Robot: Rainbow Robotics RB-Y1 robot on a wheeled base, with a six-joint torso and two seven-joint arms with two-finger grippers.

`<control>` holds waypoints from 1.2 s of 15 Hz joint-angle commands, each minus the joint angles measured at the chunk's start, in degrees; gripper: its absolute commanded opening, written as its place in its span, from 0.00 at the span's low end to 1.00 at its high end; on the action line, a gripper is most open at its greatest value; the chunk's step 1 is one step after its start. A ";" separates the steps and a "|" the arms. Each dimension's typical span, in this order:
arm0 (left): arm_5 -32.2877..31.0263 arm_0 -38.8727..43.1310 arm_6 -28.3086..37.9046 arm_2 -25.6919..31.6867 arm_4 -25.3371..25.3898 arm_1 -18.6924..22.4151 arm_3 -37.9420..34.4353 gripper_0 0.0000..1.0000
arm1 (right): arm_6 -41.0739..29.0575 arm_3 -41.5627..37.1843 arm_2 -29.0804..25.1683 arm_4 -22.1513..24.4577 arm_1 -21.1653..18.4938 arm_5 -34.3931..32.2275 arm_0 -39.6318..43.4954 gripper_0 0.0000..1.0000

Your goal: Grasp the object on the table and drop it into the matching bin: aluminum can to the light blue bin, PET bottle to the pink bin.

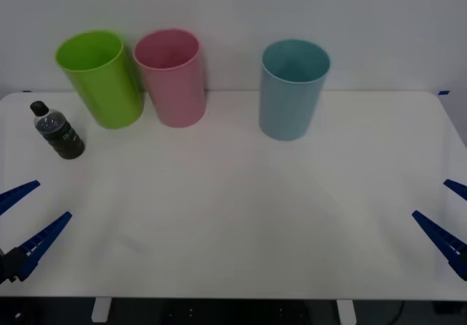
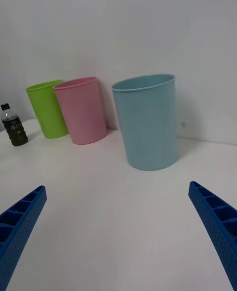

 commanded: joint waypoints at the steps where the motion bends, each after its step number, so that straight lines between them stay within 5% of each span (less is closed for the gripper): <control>1: 0.00 0.00 0.00 0.00 0.00 0.00 0.00 1.00 | 0.00 0.00 0.00 0.00 0.00 0.00 0.00 1.00; 8: 1.62 2.06 1.23 0.32 1.74 -1.73 0.52 1.00 | 0.00 0.00 0.00 0.00 0.00 0.00 0.00 1.00; 11: 7.07 2.50 0.79 -0.82 1.65 -1.73 0.61 1.00 | 0.00 0.00 0.00 0.00 0.00 0.00 0.00 1.00; 18: 18.15 2.24 -0.35 -1.08 -5.99 -1.64 0.61 1.00 | 0.00 0.00 0.00 0.00 0.00 0.00 0.00 1.00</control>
